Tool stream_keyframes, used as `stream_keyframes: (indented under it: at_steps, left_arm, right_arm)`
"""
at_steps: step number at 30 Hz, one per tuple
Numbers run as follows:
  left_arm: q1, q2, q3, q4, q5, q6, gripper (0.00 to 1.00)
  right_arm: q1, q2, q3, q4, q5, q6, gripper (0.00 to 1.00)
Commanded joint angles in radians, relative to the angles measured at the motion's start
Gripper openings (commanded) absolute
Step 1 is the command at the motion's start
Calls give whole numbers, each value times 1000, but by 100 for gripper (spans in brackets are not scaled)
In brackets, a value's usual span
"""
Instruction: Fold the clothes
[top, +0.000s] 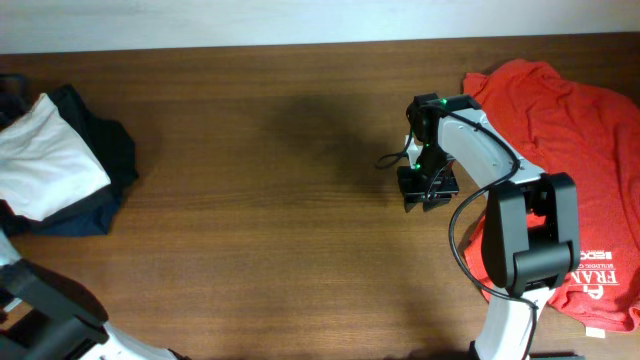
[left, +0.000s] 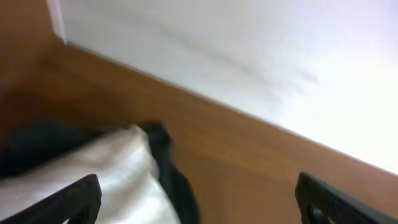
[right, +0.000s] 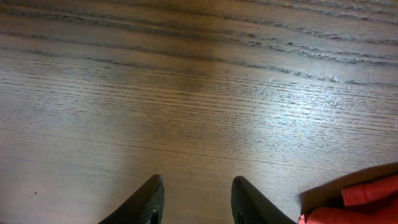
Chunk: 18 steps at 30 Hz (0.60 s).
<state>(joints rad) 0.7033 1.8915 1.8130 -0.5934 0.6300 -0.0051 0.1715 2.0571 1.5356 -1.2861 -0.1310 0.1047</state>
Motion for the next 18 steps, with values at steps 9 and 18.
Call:
stream_keyframes:
  at_steps: [9, 18]
  left_arm:
    - [-378, 7, 3, -377, -140, 44, 99]
    - [-742, 91, -4, -851, -422, 43, 99]
  right_arm:
    - [-2, 8, 19, 3, -117, 5, 84]
    - [-4, 8, 19, -188, -131, -44, 99]
